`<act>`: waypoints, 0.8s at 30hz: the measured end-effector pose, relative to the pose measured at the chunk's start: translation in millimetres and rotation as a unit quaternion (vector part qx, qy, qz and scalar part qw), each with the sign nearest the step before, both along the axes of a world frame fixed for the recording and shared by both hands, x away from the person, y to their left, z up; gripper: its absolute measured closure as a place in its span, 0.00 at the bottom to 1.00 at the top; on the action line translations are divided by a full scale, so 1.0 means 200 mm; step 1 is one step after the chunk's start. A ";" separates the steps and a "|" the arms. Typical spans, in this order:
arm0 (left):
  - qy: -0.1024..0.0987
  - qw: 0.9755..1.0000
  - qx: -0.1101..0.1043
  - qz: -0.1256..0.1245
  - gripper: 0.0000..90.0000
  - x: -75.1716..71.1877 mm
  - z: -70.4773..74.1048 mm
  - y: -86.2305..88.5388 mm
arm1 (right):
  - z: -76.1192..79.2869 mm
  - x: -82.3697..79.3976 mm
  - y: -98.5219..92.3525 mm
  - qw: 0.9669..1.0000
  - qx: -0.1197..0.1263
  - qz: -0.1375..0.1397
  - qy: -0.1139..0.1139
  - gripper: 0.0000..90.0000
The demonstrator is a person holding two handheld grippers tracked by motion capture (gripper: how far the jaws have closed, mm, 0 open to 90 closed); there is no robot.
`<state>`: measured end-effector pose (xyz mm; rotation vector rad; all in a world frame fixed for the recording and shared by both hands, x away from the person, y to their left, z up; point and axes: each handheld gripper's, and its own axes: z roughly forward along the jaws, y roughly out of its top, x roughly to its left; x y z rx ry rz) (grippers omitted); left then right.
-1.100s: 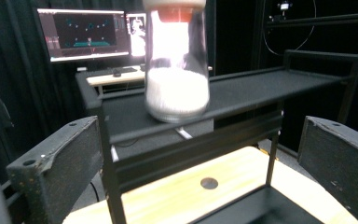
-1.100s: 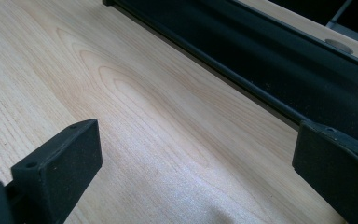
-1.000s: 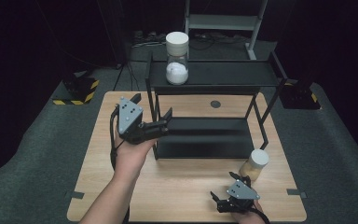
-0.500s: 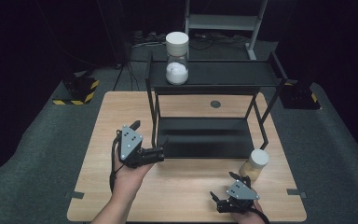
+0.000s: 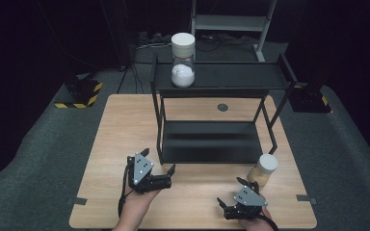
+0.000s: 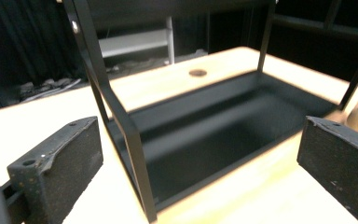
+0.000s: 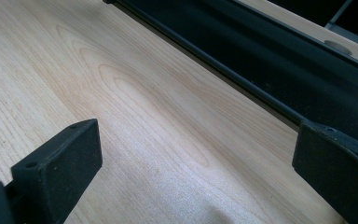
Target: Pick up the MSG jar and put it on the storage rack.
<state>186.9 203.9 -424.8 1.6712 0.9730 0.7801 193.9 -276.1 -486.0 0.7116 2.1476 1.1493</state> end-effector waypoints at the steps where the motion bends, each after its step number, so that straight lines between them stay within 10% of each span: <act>1: 0.006 1.000 0.000 0.000 0.00 0.00 -0.02 0.00 | 0.00 0.00 0.00 1.000 0.000 0.000 0.000 0.00; 17: 0.084 0.996 0.039 -0.011 0.00 -0.02 -0.31 -0.03 | 0.00 0.00 0.01 1.000 -0.006 0.000 -0.004 0.01; 24: 0.082 0.990 0.110 -0.018 0.01 -0.02 -0.28 -0.11 | 0.00 0.00 0.01 1.000 -0.009 0.001 -0.002 0.00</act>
